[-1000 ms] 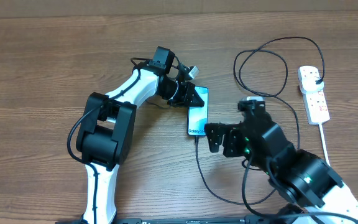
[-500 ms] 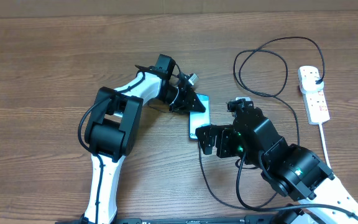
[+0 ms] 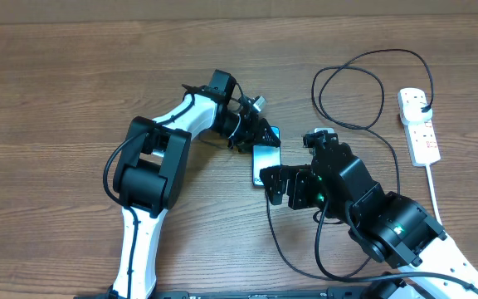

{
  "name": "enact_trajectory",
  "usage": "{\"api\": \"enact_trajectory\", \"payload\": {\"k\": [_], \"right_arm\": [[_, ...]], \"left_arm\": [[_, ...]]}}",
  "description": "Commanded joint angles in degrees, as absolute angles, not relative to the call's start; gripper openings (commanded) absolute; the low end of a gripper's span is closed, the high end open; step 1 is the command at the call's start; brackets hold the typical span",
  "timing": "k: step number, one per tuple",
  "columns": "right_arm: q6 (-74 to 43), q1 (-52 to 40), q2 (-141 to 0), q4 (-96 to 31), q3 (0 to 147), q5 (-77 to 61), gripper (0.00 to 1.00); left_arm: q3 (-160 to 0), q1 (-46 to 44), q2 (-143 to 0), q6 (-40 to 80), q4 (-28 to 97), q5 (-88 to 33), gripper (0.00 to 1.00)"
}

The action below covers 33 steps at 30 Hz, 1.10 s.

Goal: Plug charger to phone and switch on socket

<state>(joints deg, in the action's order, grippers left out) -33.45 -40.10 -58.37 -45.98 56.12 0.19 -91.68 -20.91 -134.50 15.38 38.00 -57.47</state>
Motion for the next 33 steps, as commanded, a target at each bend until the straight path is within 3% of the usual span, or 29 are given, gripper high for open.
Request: {"api": "enact_trajectory", "payload": {"k": [1, 9, 23, 33], "right_arm": [[-33.69, -39.77, -59.07, -45.65, 55.83, -0.14, 1.00], [-33.69, -39.77, -60.18, -45.50, 55.83, -0.16, 1.00], [-33.69, -39.77, -60.18, -45.71, 55.83, -0.16, 1.00], [-33.69, -39.77, -60.18, -45.50, 55.83, -0.14, 1.00]], "left_arm": [[-90.48, -20.64, -136.51, 22.98, 39.64, -41.63, 0.56], [-90.48, -20.62, -136.51, 32.08, 42.02, -34.83, 0.57], [-90.50, -20.62, -136.51, 25.71, 41.12, -38.54, 0.65], [-92.05, -20.16, -136.49, 27.86, 46.87, -31.57, 0.64]]}}
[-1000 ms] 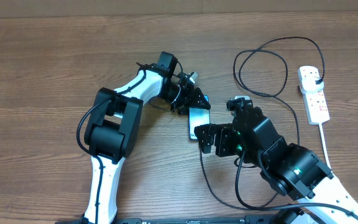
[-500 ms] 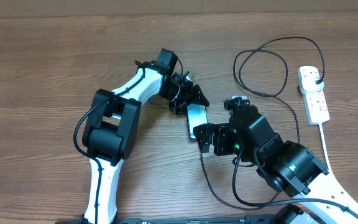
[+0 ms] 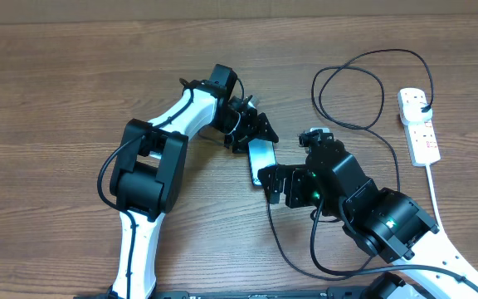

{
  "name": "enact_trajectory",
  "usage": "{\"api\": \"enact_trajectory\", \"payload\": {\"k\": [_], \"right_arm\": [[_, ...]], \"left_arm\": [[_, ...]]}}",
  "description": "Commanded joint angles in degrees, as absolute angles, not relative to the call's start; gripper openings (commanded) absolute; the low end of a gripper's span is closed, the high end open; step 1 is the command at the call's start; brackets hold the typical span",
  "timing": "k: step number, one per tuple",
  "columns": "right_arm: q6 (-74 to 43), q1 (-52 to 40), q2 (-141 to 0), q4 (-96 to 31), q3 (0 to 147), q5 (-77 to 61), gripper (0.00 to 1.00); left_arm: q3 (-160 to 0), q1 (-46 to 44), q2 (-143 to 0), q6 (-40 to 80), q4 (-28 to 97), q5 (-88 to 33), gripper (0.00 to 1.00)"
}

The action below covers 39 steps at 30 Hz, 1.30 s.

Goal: Plug charger to phone and switch on socket

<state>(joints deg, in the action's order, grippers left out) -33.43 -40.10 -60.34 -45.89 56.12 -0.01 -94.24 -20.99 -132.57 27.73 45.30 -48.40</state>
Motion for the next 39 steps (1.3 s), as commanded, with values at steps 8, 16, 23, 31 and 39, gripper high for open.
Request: {"api": "enact_trajectory", "payload": {"k": [8, 16, 23, 31, 39], "right_arm": [[-33.67, -39.77, -60.18, -45.12, 55.83, -0.16, 1.00], [-33.69, -39.77, -60.18, -45.06, 55.83, -0.14, 1.00], [-33.69, -39.77, -60.18, -45.08, 55.83, -0.14, 1.00], [-33.69, -39.77, -60.18, -45.08, 55.83, -0.14, 1.00], [-33.69, -39.77, -60.18, -44.86, 55.83, -0.14, 1.00]], "left_arm": [[-92.07, -20.25, -136.49, 19.81, 44.91, -36.10, 0.66], [-92.07, -20.27, -136.49, 14.04, 44.91, -38.54, 0.68], [-92.07, -20.27, -136.49, 18.17, 46.17, -34.81, 0.68], [-92.09, -20.27, -136.49, 26.28, 48.05, -29.17, 0.76], [-92.38, -20.27, -136.49, 27.07, 48.99, -28.08, 0.80]]}}
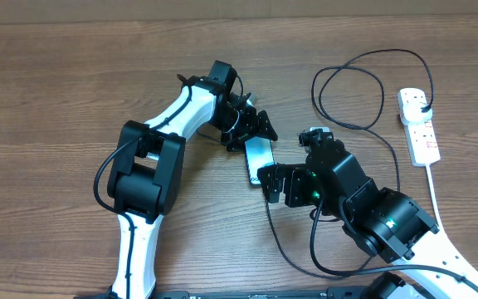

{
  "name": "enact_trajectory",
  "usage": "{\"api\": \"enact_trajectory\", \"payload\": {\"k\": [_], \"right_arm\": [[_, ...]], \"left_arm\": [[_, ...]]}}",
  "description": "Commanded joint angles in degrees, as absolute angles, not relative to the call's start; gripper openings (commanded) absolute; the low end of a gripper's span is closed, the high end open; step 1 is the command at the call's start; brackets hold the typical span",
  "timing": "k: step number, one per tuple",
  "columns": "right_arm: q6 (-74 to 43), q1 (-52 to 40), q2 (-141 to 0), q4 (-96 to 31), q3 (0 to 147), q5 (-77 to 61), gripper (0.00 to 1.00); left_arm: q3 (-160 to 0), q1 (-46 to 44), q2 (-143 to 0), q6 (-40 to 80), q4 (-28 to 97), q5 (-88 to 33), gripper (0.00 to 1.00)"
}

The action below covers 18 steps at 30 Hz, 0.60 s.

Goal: Plug charger to phone and switch on socket

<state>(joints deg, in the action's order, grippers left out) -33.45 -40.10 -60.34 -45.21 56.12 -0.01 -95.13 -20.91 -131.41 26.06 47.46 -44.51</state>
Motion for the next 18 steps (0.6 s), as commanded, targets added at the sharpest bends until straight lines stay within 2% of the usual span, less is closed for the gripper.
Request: {"api": "enact_trajectory", "payload": {"k": [1, 6, 18], "right_arm": [[-33.69, -39.77, -60.18, -44.86, 55.83, -0.14, 1.00], [-33.67, -39.77, -60.18, -44.64, 55.83, -0.14, 1.00], [-33.69, -39.77, -60.18, -43.79, 55.83, -0.14, 1.00]], "left_arm": [[-92.55, -20.27, -136.49, 26.28, 49.08, -28.12, 0.81], [-93.38, -21.15, -136.49, 20.47, 49.41, -28.12, 0.85], [-93.91, -21.39, -136.49, 25.61, 51.00, -24.43, 0.84]]}}
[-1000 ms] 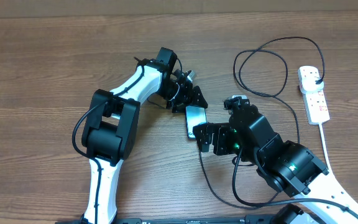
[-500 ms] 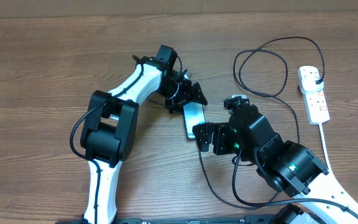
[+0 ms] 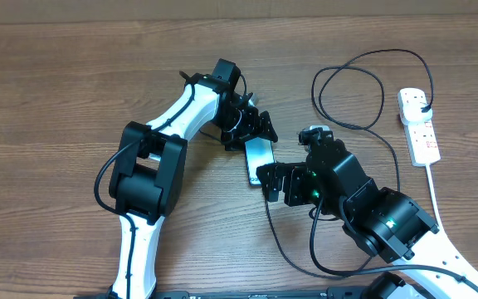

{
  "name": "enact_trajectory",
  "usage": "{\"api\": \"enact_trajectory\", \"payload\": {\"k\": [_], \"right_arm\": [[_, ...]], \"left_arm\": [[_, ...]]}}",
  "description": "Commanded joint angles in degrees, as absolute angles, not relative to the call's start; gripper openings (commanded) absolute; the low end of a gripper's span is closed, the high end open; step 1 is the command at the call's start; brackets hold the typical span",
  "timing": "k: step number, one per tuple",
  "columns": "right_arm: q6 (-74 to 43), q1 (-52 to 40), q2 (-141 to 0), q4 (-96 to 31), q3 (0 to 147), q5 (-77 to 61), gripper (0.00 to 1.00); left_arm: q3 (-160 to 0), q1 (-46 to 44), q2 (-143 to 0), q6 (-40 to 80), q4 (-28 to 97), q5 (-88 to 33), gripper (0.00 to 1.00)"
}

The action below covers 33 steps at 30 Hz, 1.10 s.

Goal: Plug charger to phone and switch on socket

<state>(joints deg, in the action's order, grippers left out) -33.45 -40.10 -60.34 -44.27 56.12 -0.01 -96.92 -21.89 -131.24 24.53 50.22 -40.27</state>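
Note:
The phone [image 3: 258, 156] lies on the wooden table [image 3: 56, 100] at the centre, its light screen up and its long side running away from me. My left gripper [image 3: 261, 133] is at its far end, shut on it. At the phone's near end sits my right gripper [image 3: 270, 183], shut on the charger plug, which the fingers hide. The black charger cable [image 3: 270, 223] drops out of that gripper, loops under the right arm and curls at the back right [image 3: 348, 87]. It ends at the white power strip [image 3: 419, 129]; its switch is too small to read.
The power strip's white lead [image 3: 432, 195] runs toward the front along the right edge. The cable loops lie between the right arm and the strip. The left arm's black and white links [image 3: 143, 178] stretch across the left centre of the table.
My right gripper has edged slightly left and up against the phone's near end. The left gripper and the phone have barely shifted.
At first the phone lay tilted to the right, with the left gripper over its far end and the right gripper with the cable at its near end. The left gripper then stood farther left, the phone lying straighter. Both grippers now stay at its two ends.

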Motion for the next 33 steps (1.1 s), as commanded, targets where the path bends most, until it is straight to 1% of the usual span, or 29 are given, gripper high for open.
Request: {"api": "enact_trajectory", "payload": {"k": [1, 7, 9, 12, 18, 22, 30, 31, 33], "right_arm": [[-33.69, -39.77, -60.18, -43.79, 55.83, -0.14, 1.00], [-33.69, -39.77, -60.18, -43.81, 55.83, -0.14, 1.00], [-33.67, -39.77, -60.18, -43.79, 55.83, -0.14, 1.00], [-33.67, -39.77, -60.18, -43.79, 55.83, -0.14, 1.00], [-33.67, -39.77, -60.18, -43.86, 55.83, -0.14, 1.00], [-33.67, -39.77, -60.18, -43.77, 55.83, -0.14, 1.00], [-33.67, -39.77, -60.18, -43.79, 55.83, -0.14, 1.00], [-33.67, -39.77, -60.18, -43.81, 55.83, -0.14, 1.00], [-33.65, -39.77, -60.18, -43.79, 55.83, -0.10, 1.00]], "left_arm": [[-93.91, -21.39, -136.49, 25.58, 51.00, -24.43, 0.84], [-93.91, -21.39, -136.49, 18.87, 51.18, -24.80, 0.88], [-93.91, -21.41, -136.49, 19.05, 51.70, -23.51, 0.89], [-93.91, -21.41, -136.49, 22.68, 52.34, -21.17, 0.88], [-93.91, -21.39, -136.49, 24.49, 52.99, -20.25, 0.89], [-93.91, -21.34, -136.49, 27.51, 54.35, -15.79, 0.89], [-93.91, -21.41, -136.49, 22.31, 53.58, -13.93, 0.93], [-93.91, -21.41, -136.49, 21.69, 53.63, -12.75, 1.00], [-93.93, -21.23, -136.40, 21.65, 54.57, -8.99, 1.00]]}}
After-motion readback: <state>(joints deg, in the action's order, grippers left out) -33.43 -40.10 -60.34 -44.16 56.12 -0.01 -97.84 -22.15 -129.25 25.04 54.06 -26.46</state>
